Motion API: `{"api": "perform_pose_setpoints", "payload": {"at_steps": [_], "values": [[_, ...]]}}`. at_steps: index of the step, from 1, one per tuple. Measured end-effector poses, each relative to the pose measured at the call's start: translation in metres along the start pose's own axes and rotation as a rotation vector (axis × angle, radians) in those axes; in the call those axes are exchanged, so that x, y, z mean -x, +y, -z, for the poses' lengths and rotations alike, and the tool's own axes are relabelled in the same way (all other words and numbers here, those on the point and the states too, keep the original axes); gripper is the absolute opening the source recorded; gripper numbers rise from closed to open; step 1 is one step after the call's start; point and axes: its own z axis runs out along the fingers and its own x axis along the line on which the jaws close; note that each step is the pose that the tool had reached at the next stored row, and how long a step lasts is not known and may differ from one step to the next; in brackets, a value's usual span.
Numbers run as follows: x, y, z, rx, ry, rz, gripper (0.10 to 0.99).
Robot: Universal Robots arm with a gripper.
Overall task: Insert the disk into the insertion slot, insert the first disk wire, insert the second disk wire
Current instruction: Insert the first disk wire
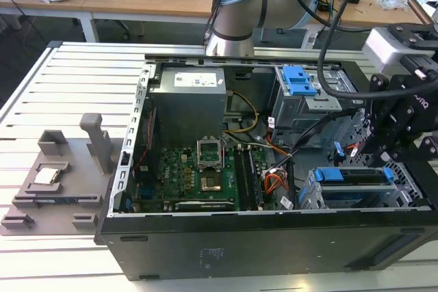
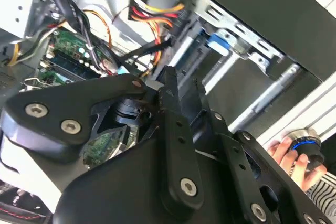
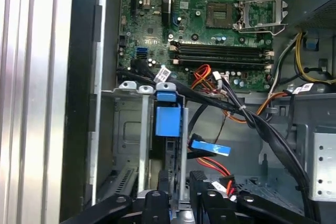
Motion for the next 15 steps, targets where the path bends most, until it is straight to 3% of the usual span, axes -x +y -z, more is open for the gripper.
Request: {"api": "perform_pose_setpoints", "payload": {"at_steps": [1, 3, 10, 15], "values": [[0.0083, -0.0010, 0.0001, 0.000, 0.0006, 0.002, 0.302], [0.0159, -0.0020, 0.0002, 0.000, 0.0008, 0.006, 0.302], [0.0169, -0.0032, 0.0003, 0.000, 0.0013, 0.008, 0.302], [0.0177, -0.0145, 0.0008, 0.000, 0.0034, 0.008, 0.302]]}}
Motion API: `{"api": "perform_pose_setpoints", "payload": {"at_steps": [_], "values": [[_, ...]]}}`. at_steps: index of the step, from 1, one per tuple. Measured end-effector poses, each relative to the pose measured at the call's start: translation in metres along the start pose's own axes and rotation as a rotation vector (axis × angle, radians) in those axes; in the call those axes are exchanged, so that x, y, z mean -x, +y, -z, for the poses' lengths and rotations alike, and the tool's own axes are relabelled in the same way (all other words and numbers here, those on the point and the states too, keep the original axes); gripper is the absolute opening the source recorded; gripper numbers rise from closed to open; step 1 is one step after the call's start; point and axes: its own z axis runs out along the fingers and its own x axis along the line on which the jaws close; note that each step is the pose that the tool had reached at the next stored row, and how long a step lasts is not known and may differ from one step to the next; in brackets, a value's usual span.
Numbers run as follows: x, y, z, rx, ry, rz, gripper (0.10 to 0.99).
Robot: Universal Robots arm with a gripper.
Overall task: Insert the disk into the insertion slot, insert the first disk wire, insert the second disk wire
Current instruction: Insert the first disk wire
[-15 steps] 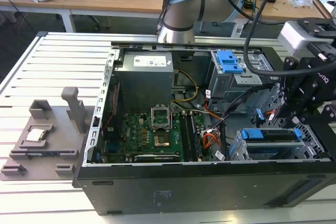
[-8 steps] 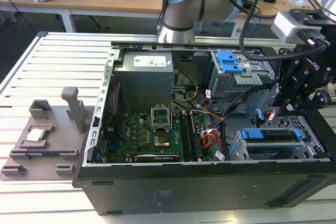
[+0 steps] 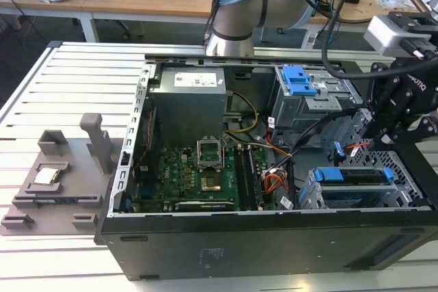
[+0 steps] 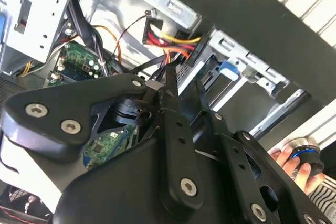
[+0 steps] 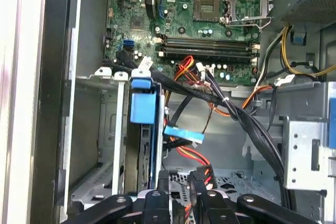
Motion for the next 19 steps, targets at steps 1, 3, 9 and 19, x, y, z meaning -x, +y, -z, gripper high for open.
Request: {"api": "perform_pose_setpoints", "payload": {"at_steps": [1, 3, 9, 19], "values": [[-0.0001, -0.0063, 0.0002, 0.001, 0.0015, 0.001, 0.302], [0.0007, -0.0169, -0.0003, 0.002, 0.0040, 0.003, 0.302], [0.0020, -0.0249, -0.0044, 0.005, 0.0281, 0.009, 0.302], [0.0022, -0.0261, -0.0045, 0.005, 0.0294, 0.010, 0.216]]}}
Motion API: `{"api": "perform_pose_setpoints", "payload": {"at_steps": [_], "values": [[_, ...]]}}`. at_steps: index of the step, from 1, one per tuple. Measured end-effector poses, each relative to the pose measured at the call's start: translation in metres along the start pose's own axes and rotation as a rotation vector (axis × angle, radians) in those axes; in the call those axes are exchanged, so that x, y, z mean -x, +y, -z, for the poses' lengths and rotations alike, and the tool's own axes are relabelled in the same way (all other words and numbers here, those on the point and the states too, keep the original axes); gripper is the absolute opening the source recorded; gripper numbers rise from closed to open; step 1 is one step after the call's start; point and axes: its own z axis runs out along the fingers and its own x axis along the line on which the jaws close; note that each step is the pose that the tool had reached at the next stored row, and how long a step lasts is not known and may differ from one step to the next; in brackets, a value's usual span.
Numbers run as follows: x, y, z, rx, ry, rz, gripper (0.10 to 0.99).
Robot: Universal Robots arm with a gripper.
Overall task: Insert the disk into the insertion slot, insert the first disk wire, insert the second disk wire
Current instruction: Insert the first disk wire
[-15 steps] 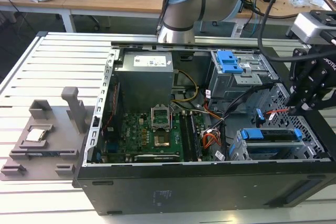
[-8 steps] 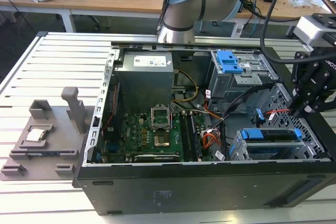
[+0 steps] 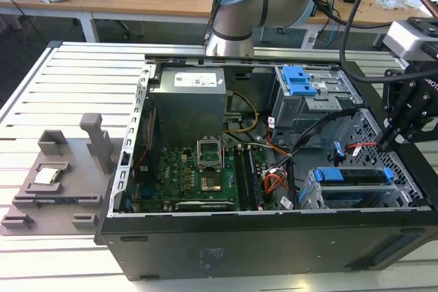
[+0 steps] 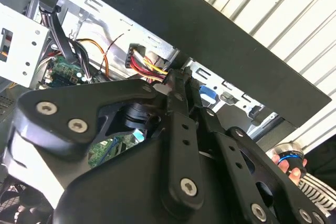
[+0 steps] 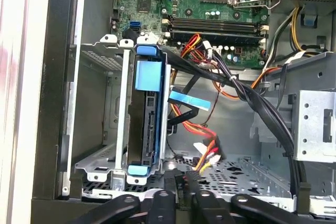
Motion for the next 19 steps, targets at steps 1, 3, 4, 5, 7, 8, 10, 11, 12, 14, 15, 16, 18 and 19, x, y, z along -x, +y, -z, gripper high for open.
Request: {"api": "perform_pose_setpoints", "payload": {"at_steps": [1, 3, 4, 5, 7, 8, 10, 11, 12, 14, 15, 16, 18, 19], "values": [[0.0000, -0.0001, 0.0000, 0.000, -0.0001, 0.000, 0.169], [0.0000, -0.0002, -0.0001, 0.000, -0.0002, 0.000, 0.169], [0.0000, -0.0002, -0.0001, 0.000, -0.0002, 0.000, 0.169], [0.0000, -0.0003, 0.0000, 0.000, -0.0001, 0.000, 0.169], [0.0000, -0.0004, -0.0001, 0.000, -0.0002, 0.000, 0.169], [0.0000, -0.0005, -0.0001, 0.000, -0.0002, 0.000, 0.169], [0.0000, -0.0006, 0.0000, 0.000, -0.0001, 0.000, 0.169], [0.0000, -0.0006, 0.0000, 0.000, -0.0002, 0.000, 0.169], [-0.0001, -0.0006, 0.0001, 0.000, -0.0002, 0.000, 0.169], [-0.0001, -0.0005, 0.0037, 0.000, -0.0002, 0.000, 0.169], [-0.0002, -0.0004, 0.0058, 0.000, 0.0000, 0.000, 0.169], [-0.0002, -0.0003, 0.0064, 0.000, -0.0001, 0.000, 0.169], [-0.0002, -0.0002, 0.0065, 0.000, 0.0000, 0.000, 0.169], [-0.0002, -0.0001, 0.0064, 0.000, -0.0001, 0.000, 0.169]]}}
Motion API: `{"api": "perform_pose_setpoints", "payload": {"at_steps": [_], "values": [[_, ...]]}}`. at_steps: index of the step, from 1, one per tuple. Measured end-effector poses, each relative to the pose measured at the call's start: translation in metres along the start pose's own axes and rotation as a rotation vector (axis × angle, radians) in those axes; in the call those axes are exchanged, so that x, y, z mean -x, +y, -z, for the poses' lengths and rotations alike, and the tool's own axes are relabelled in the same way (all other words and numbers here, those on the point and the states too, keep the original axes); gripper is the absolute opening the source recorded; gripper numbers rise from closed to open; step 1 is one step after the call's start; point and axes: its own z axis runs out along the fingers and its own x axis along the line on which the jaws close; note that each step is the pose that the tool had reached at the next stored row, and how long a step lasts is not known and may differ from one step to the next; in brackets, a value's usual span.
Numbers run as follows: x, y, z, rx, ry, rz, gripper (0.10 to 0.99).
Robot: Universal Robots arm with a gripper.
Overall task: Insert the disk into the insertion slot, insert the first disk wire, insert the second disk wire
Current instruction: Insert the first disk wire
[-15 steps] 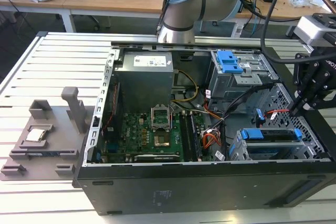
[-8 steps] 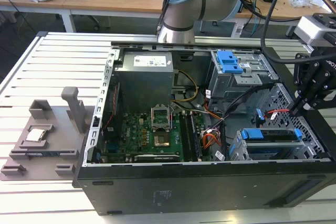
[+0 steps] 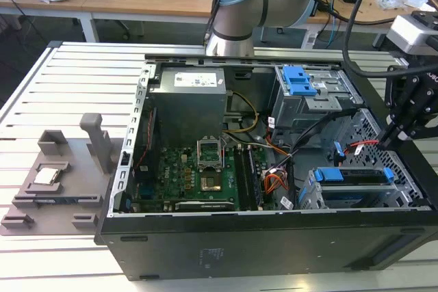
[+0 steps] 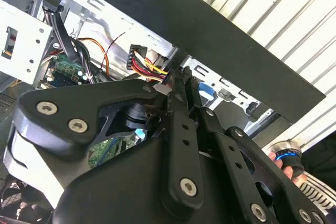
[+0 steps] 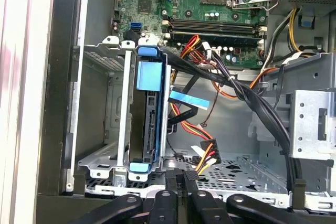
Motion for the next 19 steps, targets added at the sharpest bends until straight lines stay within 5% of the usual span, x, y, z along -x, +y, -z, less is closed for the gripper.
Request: {"api": "perform_pose_setpoints", "payload": {"at_steps": [2, 10, 16, 19], "values": [[0.0001, 0.0005, 0.0000, 0.000, 0.0000, 0.000, 0.169], [0.0018, 0.0273, -0.0013, 0.000, 0.0000, 0.000, 0.169], [0.0019, 0.0297, -0.0014, 0.000, 0.0001, 0.000, 0.169], [-0.0050, 0.0302, -0.0017, 0.000, 0.0001, 0.000, 0.169]]}}
